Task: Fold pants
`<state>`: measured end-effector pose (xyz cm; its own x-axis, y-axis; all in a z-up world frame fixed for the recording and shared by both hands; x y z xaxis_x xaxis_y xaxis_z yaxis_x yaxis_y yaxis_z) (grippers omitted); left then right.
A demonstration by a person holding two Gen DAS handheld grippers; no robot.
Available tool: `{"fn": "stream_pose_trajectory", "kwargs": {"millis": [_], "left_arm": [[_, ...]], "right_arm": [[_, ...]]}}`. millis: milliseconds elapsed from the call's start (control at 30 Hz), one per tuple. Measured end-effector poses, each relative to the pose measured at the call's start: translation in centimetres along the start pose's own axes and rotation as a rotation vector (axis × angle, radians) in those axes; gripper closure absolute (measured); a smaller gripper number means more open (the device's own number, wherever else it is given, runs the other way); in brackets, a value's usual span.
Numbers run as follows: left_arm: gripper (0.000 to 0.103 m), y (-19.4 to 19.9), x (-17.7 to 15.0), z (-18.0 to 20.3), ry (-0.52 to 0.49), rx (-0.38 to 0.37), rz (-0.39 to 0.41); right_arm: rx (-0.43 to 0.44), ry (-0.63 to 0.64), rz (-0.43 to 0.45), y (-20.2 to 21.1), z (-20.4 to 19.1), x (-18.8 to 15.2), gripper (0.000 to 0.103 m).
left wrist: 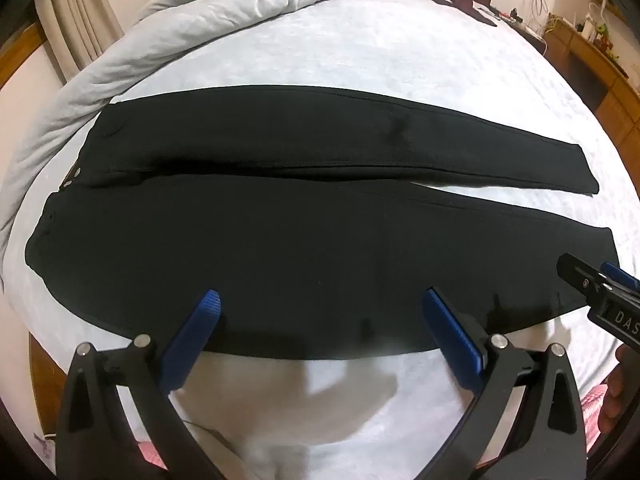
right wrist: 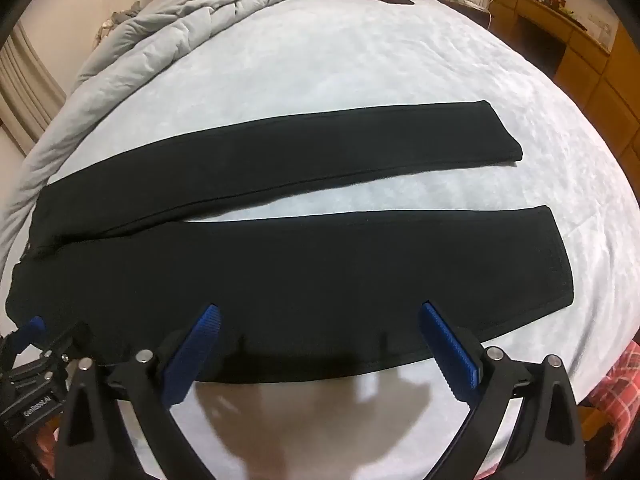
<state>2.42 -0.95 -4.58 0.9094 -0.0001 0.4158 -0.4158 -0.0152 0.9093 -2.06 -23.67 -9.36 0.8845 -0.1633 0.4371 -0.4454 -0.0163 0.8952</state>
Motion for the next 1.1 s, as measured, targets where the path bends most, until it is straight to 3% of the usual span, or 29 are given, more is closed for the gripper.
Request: {"fn": "stream_pose_trajectory", "kwargs": {"millis": [1100], "left_arm": [[0.003, -0.33, 0.06, 0.59, -0.026, 0.005, 0.001]], "right_arm": [[0.001, -0.005, -0.003, -0.51, 0.54, 0.08, 0.004]]}}
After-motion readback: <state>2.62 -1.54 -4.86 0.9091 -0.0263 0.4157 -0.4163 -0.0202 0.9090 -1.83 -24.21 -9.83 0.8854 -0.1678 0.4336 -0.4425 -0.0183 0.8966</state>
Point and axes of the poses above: each gripper's, at about its wrist camera, not at the fingertips, and y roughly against the way its jaws point, z to its right, x to its top, the point moved 5 cm from there along -y, roughly the way its jaws point, and after that the axes turned 1 degree about -z, right-handed, at the moved point
